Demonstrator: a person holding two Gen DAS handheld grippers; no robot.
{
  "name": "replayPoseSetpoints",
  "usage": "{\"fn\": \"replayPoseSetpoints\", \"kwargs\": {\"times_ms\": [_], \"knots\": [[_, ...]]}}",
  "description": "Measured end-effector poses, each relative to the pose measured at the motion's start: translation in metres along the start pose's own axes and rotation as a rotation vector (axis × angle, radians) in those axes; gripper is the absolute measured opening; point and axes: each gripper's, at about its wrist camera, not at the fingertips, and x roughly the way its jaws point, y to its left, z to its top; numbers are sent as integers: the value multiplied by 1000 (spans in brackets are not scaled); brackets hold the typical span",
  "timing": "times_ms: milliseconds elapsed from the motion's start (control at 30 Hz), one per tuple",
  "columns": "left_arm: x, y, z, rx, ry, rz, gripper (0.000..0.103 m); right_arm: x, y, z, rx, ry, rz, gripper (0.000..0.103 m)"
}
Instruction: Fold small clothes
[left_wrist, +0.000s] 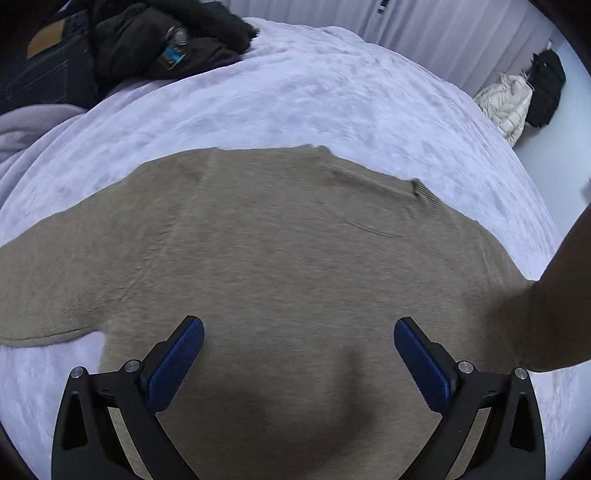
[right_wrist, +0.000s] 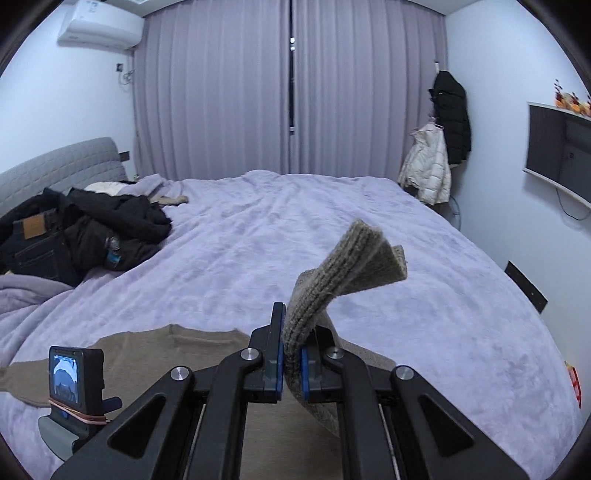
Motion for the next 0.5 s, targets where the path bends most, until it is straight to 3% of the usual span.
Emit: {"fn": "replayPoseSetpoints", "kwargs": {"times_ms": [167, 267, 500], "knots": [[-12, 78, 1, -103, -11, -19, 103, 46, 117, -32, -122, 96, 33, 7], [-17, 118, 0, -168, -17, -17, 103, 79, 159, -67, -155, 184, 35, 7], [-20, 152, -8, -212, -20, -42, 103, 138, 200, -124, -204, 334, 72, 9]]}}
